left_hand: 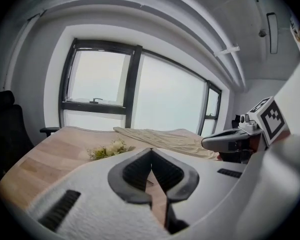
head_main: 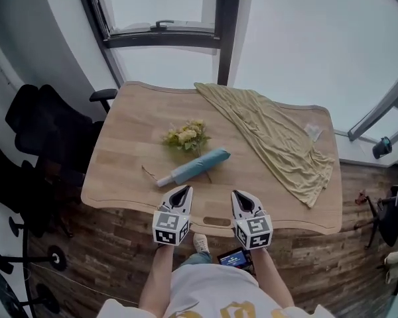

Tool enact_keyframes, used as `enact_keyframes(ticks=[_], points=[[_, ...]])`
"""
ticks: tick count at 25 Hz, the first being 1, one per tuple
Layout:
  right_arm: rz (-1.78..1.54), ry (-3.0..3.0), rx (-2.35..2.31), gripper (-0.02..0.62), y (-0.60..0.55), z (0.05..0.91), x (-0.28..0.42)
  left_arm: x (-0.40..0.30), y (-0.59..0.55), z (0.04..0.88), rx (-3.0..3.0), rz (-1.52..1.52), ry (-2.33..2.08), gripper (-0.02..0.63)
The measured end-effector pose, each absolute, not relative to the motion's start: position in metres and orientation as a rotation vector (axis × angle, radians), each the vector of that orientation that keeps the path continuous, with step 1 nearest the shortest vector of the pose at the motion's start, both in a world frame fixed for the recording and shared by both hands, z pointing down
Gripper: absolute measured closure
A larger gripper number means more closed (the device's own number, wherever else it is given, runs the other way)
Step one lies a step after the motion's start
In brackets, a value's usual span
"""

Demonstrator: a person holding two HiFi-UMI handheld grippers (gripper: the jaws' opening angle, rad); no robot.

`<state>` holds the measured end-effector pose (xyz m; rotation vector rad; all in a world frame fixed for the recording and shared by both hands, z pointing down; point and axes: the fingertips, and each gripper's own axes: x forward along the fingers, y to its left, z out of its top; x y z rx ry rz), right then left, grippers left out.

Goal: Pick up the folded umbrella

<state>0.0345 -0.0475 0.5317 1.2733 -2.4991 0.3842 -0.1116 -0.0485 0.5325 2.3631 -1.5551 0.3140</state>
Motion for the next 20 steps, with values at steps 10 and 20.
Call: enact_keyframes(ticks=[10,20], points=[[0.421,-2.446,1.395,0.584,-0.108,0.54,0.032,-0.123,-0.124,0.545,2.394,0.314,-1.472,0.586],[0.456,-2.416,1.444,0.584,-0.108,0.545,0.05,-0.114,-0.136,0.548,2.389,0.288,-1.44,0.586]])
